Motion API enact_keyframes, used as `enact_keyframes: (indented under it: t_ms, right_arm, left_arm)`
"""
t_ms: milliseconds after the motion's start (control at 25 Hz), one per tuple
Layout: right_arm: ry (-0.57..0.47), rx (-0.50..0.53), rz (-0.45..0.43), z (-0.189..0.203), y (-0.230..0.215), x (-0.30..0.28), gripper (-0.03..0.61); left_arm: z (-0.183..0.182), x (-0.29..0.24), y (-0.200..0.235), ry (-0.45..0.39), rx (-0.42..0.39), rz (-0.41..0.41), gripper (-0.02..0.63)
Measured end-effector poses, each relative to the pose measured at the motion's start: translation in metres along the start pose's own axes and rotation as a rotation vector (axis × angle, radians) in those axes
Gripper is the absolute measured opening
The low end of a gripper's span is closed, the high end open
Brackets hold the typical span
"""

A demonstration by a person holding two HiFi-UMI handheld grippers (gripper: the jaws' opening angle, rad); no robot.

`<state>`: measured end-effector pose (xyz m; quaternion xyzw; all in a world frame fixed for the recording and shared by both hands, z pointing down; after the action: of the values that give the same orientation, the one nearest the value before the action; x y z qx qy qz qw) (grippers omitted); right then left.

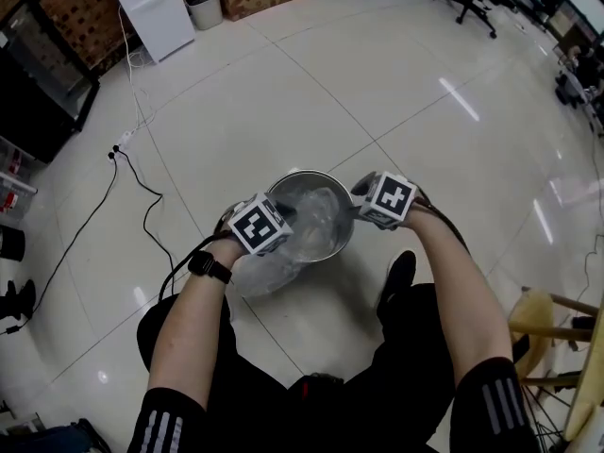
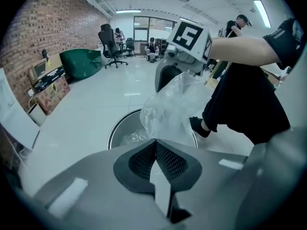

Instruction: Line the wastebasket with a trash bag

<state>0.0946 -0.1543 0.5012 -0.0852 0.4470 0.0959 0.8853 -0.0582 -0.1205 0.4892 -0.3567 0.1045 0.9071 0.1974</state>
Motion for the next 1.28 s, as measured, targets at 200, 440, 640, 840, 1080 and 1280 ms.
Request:
enact_keyframes:
  t_ms: [200,440,640,840,1080,1280]
  right_arm:
    - [-0.276,-0.384,-0.001,-0.030,0.032,0.042,0.204]
    - [-0.541,-0.803,0.011,-0.047,0.070,0.025,0.245]
    - [-0.625,-0.862,0.087,-0.046,0.052,0.013,0.250]
    - [-0.609,-0.829,0.065,-0.055,0.037,0.006,0.184]
    - [-0.522,-0.743,0.080,-0.053,0.034,0.004,0.008]
    - [-0.424,-0.670,0.118,-0.033,0.021,0.019,0.008]
  left_arm:
    - [-0.012,0.006,0.010,-0.057,0.058,-0.053,-0.006]
    - [-0.034,0.006,0.002,-0.140,0.067,-0.070,-0.006]
    - [-0.043,0.008,-0.006,-0.200,0.113,-0.034,-0.007]
    - [-0.043,0.011,-0.003,-0.221,0.139,-0.038,-0.008]
    - [-0.042,0.023,0.020,-0.219,0.122,-0.157,-0.008]
    - [-0.040,0.043,0.050,-0.218,0.060,-0.339,-0.004]
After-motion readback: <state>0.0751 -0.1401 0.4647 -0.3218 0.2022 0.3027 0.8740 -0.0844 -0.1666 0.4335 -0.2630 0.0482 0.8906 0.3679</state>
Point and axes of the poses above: the fingertips, and each gripper's own axes: x backward along the fingers, y to its left, z out of its underside, the point moved 5 cm from there along x, backward along the fingers, and after that the axes turned 12 degrees about -y, right-handed, at the moved point
